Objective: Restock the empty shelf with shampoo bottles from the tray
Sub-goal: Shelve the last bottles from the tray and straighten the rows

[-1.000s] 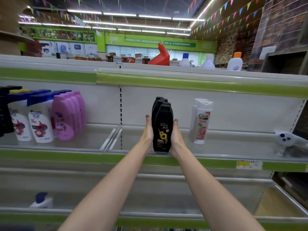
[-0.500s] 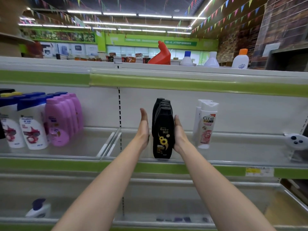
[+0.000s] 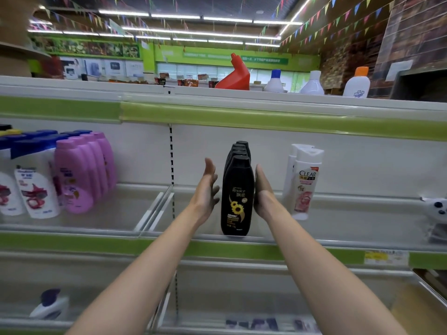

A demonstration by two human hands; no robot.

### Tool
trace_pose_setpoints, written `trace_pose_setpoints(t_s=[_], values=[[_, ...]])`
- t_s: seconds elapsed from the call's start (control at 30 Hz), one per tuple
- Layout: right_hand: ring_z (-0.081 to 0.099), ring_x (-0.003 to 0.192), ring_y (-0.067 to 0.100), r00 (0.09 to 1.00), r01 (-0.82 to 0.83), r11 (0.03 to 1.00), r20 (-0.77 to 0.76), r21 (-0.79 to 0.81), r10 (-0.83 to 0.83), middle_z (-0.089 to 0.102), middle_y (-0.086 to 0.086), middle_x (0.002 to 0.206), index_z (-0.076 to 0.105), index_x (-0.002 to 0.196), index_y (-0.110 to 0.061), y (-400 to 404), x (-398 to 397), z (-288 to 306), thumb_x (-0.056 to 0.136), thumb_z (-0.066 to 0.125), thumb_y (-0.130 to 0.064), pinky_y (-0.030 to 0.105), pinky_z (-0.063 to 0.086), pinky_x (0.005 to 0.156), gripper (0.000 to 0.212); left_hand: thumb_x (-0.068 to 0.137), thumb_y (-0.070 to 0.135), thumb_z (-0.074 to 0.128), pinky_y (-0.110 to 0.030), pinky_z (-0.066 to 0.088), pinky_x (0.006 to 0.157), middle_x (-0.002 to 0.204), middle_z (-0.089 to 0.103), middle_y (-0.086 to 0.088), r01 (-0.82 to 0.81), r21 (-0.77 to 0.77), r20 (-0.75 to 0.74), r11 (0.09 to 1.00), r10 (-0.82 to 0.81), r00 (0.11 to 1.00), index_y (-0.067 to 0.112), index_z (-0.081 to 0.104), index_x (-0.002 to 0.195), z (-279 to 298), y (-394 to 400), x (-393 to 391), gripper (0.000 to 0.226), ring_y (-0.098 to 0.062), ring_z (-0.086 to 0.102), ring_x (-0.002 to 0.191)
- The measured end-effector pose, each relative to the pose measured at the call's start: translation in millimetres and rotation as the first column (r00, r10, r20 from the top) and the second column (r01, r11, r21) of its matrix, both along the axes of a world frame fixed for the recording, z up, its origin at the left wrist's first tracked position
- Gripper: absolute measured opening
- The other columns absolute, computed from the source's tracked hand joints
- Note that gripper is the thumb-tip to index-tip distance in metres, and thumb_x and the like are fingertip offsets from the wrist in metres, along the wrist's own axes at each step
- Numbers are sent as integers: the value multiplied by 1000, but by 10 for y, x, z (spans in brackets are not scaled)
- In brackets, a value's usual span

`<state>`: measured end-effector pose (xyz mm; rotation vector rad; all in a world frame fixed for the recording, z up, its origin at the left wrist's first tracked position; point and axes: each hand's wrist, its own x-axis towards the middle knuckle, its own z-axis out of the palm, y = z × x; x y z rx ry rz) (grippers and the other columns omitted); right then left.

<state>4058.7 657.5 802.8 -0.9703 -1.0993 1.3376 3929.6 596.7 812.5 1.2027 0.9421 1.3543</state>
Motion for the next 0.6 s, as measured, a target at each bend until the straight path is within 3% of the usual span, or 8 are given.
trace_pose_setpoints(t_s=[0.07,0.17,0.27,0.4,0.5,0.6], values=[[42,133,21,999,23,999,40,-30,-22,49,9,141,53,133,-16,138,32,9,89,23,-68,43,22,118,74,39,97,44,-50,18,118,159,15,3,42,96,-116,995,-30,993,27,6,151,-34,-128,-46,138,-21,22,145],[38,136,20,998,27,999,50,33,-28,46,4,145,46,138,-23,616,49,-192,69,37,-79,47,22,117,89,43,81,67,-42,18,120,160,7,7,114,171,-444,979,-26,896,30,-7,150,-81,-275,-73,140,-13,16,146],[52,123,31,997,-31,998,76,50,28,58,12,131,56,127,-20,896,55,-383,79,45,-66,51,37,108,67,46,63,75,-36,21,120,159,7,8,94,208,-645,974,65,762,32,-14,148,-96,-291,-13,139,-9,17,145],[51,102,30,996,-82,996,30,23,81,61,14,113,56,124,-9,655,5,-285,82,52,-54,47,37,88,61,49,54,81,-38,28,117,155,20,4,37,237,-666,971,135,734,34,-18,147,-139,-226,45,141,-12,25,142],[50,99,30,991,-134,991,2,4,134,59,14,102,64,105,-7,496,-8,-176,74,58,-44,47,37,93,49,57,40,86,-31,34,112,143,38,6,10,229,-654,973,146,742,25,1,150,-152,-214,41,127,-11,39,134],[51,82,24,983,-176,984,-50,-6,176,56,8,81,66,81,-14,380,-27,-109,74,56,-38,38,39,81,27,62,32,86,-22,39,101,127,48,11,-30,240,-635,970,181,751,23,18,145,-163,-219,63,108,-7,47,122]])
